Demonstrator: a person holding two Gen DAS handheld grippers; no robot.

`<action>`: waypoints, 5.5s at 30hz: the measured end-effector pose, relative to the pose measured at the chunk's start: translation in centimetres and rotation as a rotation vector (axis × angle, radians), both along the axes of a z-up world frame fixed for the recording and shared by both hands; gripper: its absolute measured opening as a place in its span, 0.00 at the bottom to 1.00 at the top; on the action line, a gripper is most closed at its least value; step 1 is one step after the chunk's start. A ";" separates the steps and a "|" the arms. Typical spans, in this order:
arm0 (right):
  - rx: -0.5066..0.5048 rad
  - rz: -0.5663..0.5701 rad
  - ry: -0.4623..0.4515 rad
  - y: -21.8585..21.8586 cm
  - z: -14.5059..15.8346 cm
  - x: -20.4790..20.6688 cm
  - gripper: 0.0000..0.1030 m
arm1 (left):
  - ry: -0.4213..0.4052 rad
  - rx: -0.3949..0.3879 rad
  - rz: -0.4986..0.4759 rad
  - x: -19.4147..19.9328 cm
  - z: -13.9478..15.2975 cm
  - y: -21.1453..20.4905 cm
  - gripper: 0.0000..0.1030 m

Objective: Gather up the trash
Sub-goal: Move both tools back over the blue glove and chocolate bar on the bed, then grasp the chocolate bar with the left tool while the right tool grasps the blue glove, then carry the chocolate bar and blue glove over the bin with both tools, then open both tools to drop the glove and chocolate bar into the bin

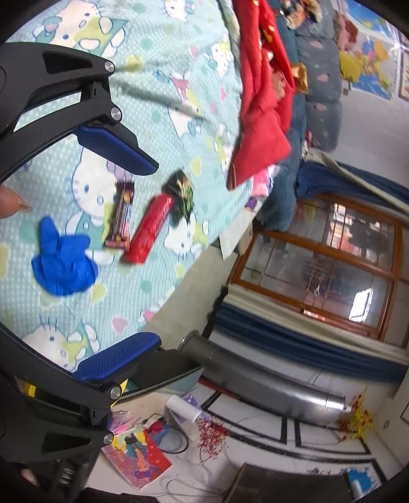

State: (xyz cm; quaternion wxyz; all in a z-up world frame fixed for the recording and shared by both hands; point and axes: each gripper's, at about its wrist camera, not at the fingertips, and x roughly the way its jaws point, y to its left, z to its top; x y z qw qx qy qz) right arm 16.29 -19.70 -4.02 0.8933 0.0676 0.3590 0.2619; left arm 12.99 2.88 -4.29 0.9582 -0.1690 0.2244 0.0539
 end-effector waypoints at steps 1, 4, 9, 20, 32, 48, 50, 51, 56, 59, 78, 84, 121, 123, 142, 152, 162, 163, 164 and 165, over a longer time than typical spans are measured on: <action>-0.007 0.018 0.003 0.6 -0.1 -0.1 0.61 | 0.004 -0.003 0.008 0.0 -0.1 0.4 0.89; -0.029 0.062 0.009 2.3 -0.5 -0.3 0.61 | 0.020 -0.017 0.038 0.0 -0.5 1.9 0.89; -0.048 0.115 0.027 4.6 -1.0 -0.3 0.61 | 0.068 -0.036 0.069 0.2 -1.5 3.8 0.89; -0.071 0.190 0.077 8.3 -2.6 0.5 0.61 | 0.164 -0.085 0.038 1.8 -4.0 5.7 0.62; -0.085 0.237 0.177 11.0 -5.9 1.8 0.61 | 0.238 -0.191 -0.033 4.3 -6.6 6.5 0.39; -0.088 0.259 0.173 10.9 -7.2 1.0 0.33 | 0.271 -0.241 -0.086 5.4 -7.8 6.4 0.10; -0.090 0.260 0.172 10.9 -7.3 0.9 0.31 | 0.267 -0.238 -0.092 5.2 -7.7 6.3 0.07; -0.091 0.260 0.171 10.8 -7.3 0.8 0.30 | 0.266 -0.236 -0.093 5.2 -7.7 6.2 0.07; -0.100 0.276 0.166 10.7 -7.2 0.3 0.18 | 0.255 -0.238 -0.095 4.9 -7.6 6.2 0.00; -0.098 0.282 0.168 10.3 -7.1 0.0 0.14 | 0.240 -0.232 -0.101 4.4 -7.2 6.1 0.00; -0.002 0.142 0.114 4.1 -3.0 1.1 0.10 | 0.129 -0.158 -0.231 1.3 -2.2 1.4 0.00; 0.022 0.076 0.077 2.0 -1.7 1.8 0.10 | 0.097 -0.144 -0.276 0.9 -0.7 -0.2 0.00; 0.076 -0.306 0.054 -10.9 -2.0 3.9 0.10 | 0.091 -0.011 -0.528 1.4 0.0 -11.5 0.00; 0.078 -0.320 0.066 -11.6 -2.3 4.1 0.10 | 0.097 -0.002 -0.543 1.5 -0.2 -12.2 0.00; 0.079 -0.419 0.152 -15.9 -5.5 5.1 0.10 | 0.169 0.062 -0.674 3.0 -3.3 -18.1 0.00; 0.096 -0.461 0.206 -17.9 -7.4 5.5 0.10 | 0.208 0.131 -0.734 3.8 -5.0 -21.4 0.00; 0.127 -0.501 0.246 -19.1 -8.5 5.6 0.26 | 0.234 0.109 -0.733 4.6 -5.9 -21.9 0.01; 0.130 -0.505 0.246 -19.2 -8.5 5.6 0.29 | 0.234 0.106 -0.725 4.7 -5.9 -21.8 0.09; 0.131 -0.510 0.245 -19.2 -8.4 5.6 0.34 | 0.234 0.101 -0.719 4.8 -5.8 -21.5 0.27; 0.129 -0.512 0.243 -19.2 -8.4 5.6 0.37 | 0.234 0.092 -0.717 4.8 -5.8 -21.3 0.34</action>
